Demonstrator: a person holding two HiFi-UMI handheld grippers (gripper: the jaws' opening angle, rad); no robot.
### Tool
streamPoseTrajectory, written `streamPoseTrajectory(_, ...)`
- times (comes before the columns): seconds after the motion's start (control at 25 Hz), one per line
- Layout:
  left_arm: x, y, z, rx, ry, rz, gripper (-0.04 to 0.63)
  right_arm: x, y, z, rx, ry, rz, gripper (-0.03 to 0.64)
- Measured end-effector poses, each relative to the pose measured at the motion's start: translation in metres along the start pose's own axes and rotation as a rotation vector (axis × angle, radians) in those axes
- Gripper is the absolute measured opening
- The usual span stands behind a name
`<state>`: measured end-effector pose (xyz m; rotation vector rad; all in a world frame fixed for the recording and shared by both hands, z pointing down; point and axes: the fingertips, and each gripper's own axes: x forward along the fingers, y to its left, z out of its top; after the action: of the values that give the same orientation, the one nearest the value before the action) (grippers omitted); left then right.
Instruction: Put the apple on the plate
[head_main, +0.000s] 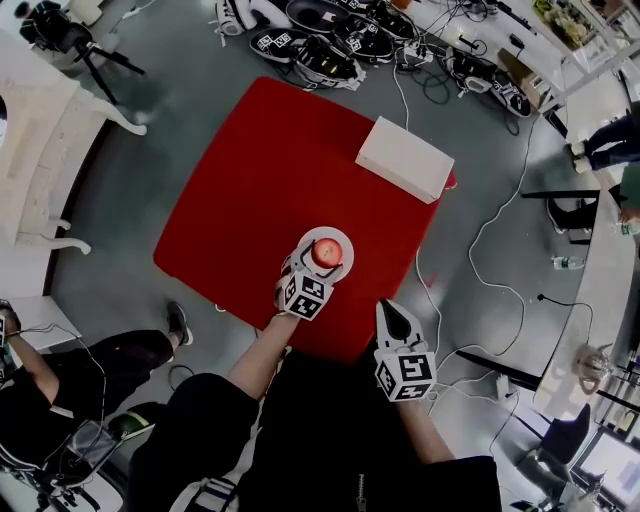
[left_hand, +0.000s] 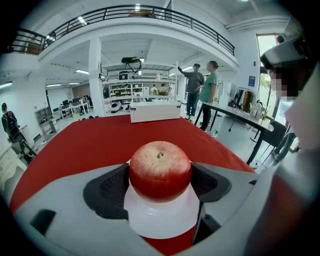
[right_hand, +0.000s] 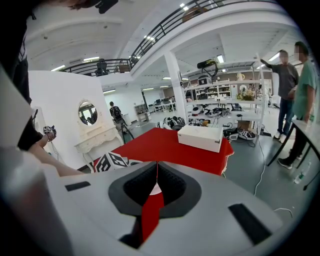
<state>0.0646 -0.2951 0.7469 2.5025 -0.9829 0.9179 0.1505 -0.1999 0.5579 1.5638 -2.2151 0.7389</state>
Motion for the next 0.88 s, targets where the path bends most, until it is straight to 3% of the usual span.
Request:
streamPoseTrajectory(0.2,0.000,-0.007,-0.007,0.006,0.040,-0.037,0.394,-0.003,0.004,0.002,-0.002,-0.009,-0.001,0.012)
streamPoseTrajectory(0.36,-0.009,-0.013,-0.001,-0.008,0.023,-0.041,0.397,-0.008,0.003,0.002,0.002,-0.018,-0.004,0.012)
streamPoseTrajectory(0.88,-0.063,0.004,0.018,-0.023,-0.082,0.061,0.396,-0.011,0.020,0.010,-0.020,-0.060,0.026,0.012)
